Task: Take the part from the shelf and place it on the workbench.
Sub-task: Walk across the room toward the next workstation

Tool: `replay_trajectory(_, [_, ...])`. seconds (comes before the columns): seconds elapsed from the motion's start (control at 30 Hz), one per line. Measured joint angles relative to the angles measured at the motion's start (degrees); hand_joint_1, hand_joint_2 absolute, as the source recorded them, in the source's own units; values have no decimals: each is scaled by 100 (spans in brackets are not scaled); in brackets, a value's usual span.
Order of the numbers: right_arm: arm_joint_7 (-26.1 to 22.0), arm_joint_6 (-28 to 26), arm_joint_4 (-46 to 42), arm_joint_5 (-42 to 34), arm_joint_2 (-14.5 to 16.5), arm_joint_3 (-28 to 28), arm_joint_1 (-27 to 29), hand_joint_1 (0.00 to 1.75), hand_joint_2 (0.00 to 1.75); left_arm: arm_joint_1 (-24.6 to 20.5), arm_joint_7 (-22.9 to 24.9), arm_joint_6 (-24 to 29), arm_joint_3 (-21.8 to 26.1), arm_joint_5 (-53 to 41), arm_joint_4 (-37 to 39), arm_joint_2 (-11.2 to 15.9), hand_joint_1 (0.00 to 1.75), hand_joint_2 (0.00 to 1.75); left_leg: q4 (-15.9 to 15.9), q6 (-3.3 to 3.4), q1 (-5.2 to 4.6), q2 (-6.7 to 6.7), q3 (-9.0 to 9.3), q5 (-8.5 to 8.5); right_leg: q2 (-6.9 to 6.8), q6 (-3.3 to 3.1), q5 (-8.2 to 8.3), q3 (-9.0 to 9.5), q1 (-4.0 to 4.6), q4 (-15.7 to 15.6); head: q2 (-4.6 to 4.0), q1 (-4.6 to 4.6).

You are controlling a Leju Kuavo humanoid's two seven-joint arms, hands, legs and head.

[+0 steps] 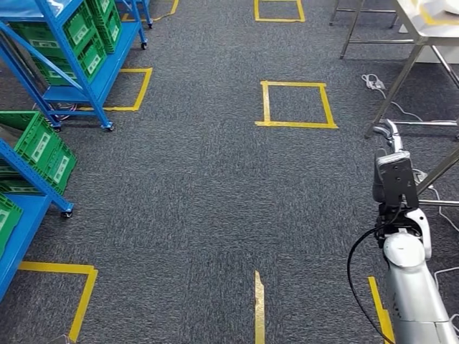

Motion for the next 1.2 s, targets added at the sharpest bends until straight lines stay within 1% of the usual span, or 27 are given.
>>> replay_trajectory(0.03, [-9,1,-12,-19,1,-8,11,0,0,4,-26,-31,-1,-7,0,1,0,0,12,-28,-5,-15,-14,-2,18,-14,15,69,5,-135,0,-2])
replay_trajectory(0.1, [-32,0,-38,-38,1,-22,41,0,0,18,-70,-95,-2,-13,0,5,0,0,16,-75,-3,-29,-32,6,30,-67,9,90,15,-166,0,-7])
replay_trajectory(0.17, [-57,-1,-74,-42,1,-32,55,0,0,26,-89,-131,-2,-13,0,13,0,0,134,-130,7,44,-73,-98,13,-132,28,101,5,-187,0,-20])
replay_trajectory(0.2, [-65,-1,-92,-41,1,-36,58,0,0,24,-90,-136,-2,-14,0,16,0,0,330,-163,14,101,-154,-228,-1,-166,33,107,-3,-198,0,-29])
replay_trajectory(0.23, [-69,-1,-105,-41,1,-38,63,0,0,21,-90,-138,-2,-16,0,15,0,0,640,-193,25,165,-288,-403,-18,-191,31,111,-3,-201,0,-39])
replay_trajectory(0.3, [-71,-1,-113,-41,1,-39,90,0,0,20,-90,-141,-2,-20,0,12,0,0,1384,-237,51,219,-622,-724,-50,-213,24,113,4,-201,0,-48])
replay_trajectory(0.33, [-71,-1,-114,-41,1,-39,107,0,0,24,-90,-142,-2,-21,0,12,0,0,1608,-249,62,226,-724,-772,-63,-215,22,114,5,-200,0,-49])
replay_trajectory(0.37, [-71,-1,-114,-41,1,-39,120,0,0,27,-90,-143,-2,-20,0,13,0,0,1626,-254,71,228,-732,-712,-72,-215,21,116,6,-200,0,-49])
replay_trajectory(0.4, [-71,-1,-117,-40,1,-40,127,0,0,29,-90,-144,-2,-20,0,14,0,0,1413,-251,78,231,-631,-549,-78,-213,19,121,6,-199,0,-49])
replay_trajectory(0.47, [-72,-1,-121,-40,1,-41,125,0,0,25,-90,-147,-2,-20,0,15,0,0,657,-223,77,259,-262,-172,-86,-193,7,138,14,-196,0,-50])
replay_trajectory(0.5, [-72,-1,-123,-40,1,-42,124,0,0,21,-91,-147,-2,-21,0,14,0,0,329,-202,68,274,-106,-76,-87,-174,-1,136,24,-189,0,-48])
replay_trajectory(0.53, [-74,-1,-124,-40,0,-43,125,0,0,16,-92,-148,-2,-21,0,14,0,0,138,-183,58,285,-19,-47,-90,-147,-4,130,33,-186,0,-44])
replay_trajectory(0.63, [-87,-3,-128,-34,0,-44,142,0,0,18,-96,-151,-2,-20,0,14,0,0,16,-102,42,278,22,-66,-107,-49,-14,108,26,-186,0,-40])
replay_trajectory(0.67, [-94,-4,-137,-30,0,-48,145,0,0,21,-97,-152,-2,-19,0,14,0,0,-12,-64,48,276,38,-52,-100,-23,-65,78,18,-129,0,-36])
replay_trajectory(0.7, [-100,-4,-145,-26,-1,-54,144,0,0,20,-99,-153,-2,-19,0,16,0,0,-41,-28,56,274,55,-37,-86,-2,-165,0,13,26,0,-28])
replay_trajectory(0.73, [-103,-5,-154,-23,-1,-63,146,0,0,17,-100,-156,-2,-19,0,20,0,0,-59,1,62,273,68,-30,-69,9,-315,-142,8,305,0,-22])
replay_trajectory(0.8, [-106,-6,-158,-21,-1,-74,170,0,0,14,-101,-169,-2,-19,0,28,0,0,-60,31,51,268,71,-37,-52,27,-627,-520,8,1050,0,-14])
replay_trajectory(0.83, [-106,-6,-158,-20,-1,-76,194,0,0,16,-101,-177,-2,-19,0,28,0,0,-58,36,46,264,73,-41,-51,35,-688,-662,8,1308,0,-14])
replay_trajectory(0.87, [-106,-6,-158,-19,-1,-77,214,0,0,20,-101,-184,-2,-19,0,25,0,0,-55,37,42,259,75,-45,-51,38,-643,-710,8,1369,0,-14])
replay_trajectory(0.9, [-108,-6,-159,-15,-1,-78,226,0,0,21,-101,-189,-2,-19,0,22,0,0,-52,34,42,252,81,-49,-51,35,-496,-644,7,1204,0,-14])
replay_trajectory(0.97, [-113,-7,-166,-7,-1,-84,228,0,0,20,-101,-191,-2,-19,0,18,0,0,-38,5,40,239,95,-71,-45,23,-129,-284,3,471,0,-14])
replay_trajectory(1.0, [-116,-7,-171,-4,-1,-86,227,0,0,17,-102,-191,-2,-19,0,17,0,0,-19,-19,30,231,93,-85,-37,8,-21,-105,3,137,0,-14])
replay_trajectory(1.03, [-118,-8,-175,-2,-1,-88,230,0,0,17,-104,-193,-2,-20,0,18,0,0,-7,-48,20,226,87,-92,-32,-8,24,13,6,-76,0,-15])
replay_trajectory(1.07, [-120,-9,-178,-1,-1,-89,233,0,0,19,-106,-195,-2,-20,0,18,0,0,-2,-73,12,222,79,-92,-26,-30,9,62,14,-153,0,-16])
replay_trajectory(1.13, [-121,-12,-186,1,-1,-91,237,0,0,23,-111,-202,-2,-21,0,20,0,0,0,-122,16,221,75,-98,-30,-89,21,78,19,-175,0,-16])
replay_trajectory(1.17, [-122,-13,-194,3,-1,-91,233,0,0,23,-112,-204,-2,-21,0,21,0,0,48,-149,22,226,62,-142,-35,-119,25,89,15,-185,1,-22])
replay_trajectory(1.2, [-123,-14,-202,6,-1,-92,227,0,0,20,-114,-207,-2,-21,0,21,0,0,187,-180,29,232,9,-238,-42,-153,27,101,7,-196,1,-31])
